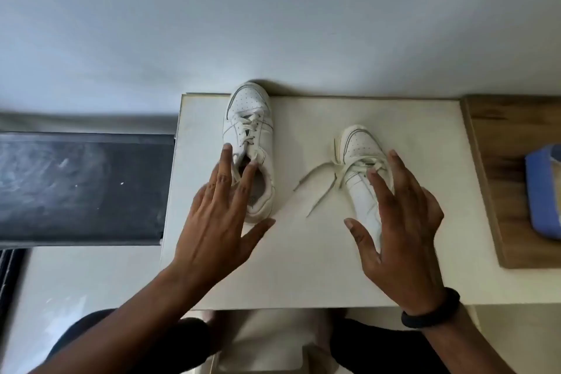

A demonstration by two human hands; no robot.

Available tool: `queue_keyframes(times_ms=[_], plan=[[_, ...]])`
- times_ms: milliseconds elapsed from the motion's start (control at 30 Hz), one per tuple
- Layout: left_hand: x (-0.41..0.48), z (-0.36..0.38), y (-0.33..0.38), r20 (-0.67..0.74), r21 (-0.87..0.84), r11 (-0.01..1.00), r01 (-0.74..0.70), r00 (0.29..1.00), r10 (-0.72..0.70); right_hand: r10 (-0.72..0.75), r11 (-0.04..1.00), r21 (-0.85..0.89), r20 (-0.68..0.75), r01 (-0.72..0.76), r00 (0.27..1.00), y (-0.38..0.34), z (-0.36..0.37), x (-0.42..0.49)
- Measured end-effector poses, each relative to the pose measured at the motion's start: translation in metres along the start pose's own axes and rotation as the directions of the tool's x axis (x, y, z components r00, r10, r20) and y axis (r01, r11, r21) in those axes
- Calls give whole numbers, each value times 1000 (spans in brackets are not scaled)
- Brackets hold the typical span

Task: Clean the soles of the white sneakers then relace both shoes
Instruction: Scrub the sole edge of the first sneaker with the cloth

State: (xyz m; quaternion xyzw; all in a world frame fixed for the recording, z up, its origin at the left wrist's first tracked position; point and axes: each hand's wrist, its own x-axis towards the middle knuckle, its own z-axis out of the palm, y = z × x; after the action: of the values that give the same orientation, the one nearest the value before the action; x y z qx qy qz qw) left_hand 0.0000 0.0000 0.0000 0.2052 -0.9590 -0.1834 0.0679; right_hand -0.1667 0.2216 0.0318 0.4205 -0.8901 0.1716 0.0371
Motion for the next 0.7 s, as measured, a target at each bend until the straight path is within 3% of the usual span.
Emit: queue_keyframes(times_ms=[133, 267, 333, 467, 700], plan=[[-5, 12, 0, -41, -113, 993, 44, 998, -48, 74, 990, -119, 22, -71, 997, -3, 5, -28], [-17, 14, 7, -70, -130, 983, 128, 988, -138, 272, 949, -180, 45, -260, 961, -2, 3, -65], [-30, 13, 16, -56, -148, 976, 160, 984, -170, 379, 920, -141, 76, -366, 922, -4, 1, -85], [-50, 15, 29, -50, -170, 974, 152, 985, -162, 407, 913, -1, 68, -408, 911, -4, 7, -96], [-71, 27, 24, -49, -214, 973, 87, 994, -100, 478, 874, 99, 7, -476, 878, -4, 15, -87]])
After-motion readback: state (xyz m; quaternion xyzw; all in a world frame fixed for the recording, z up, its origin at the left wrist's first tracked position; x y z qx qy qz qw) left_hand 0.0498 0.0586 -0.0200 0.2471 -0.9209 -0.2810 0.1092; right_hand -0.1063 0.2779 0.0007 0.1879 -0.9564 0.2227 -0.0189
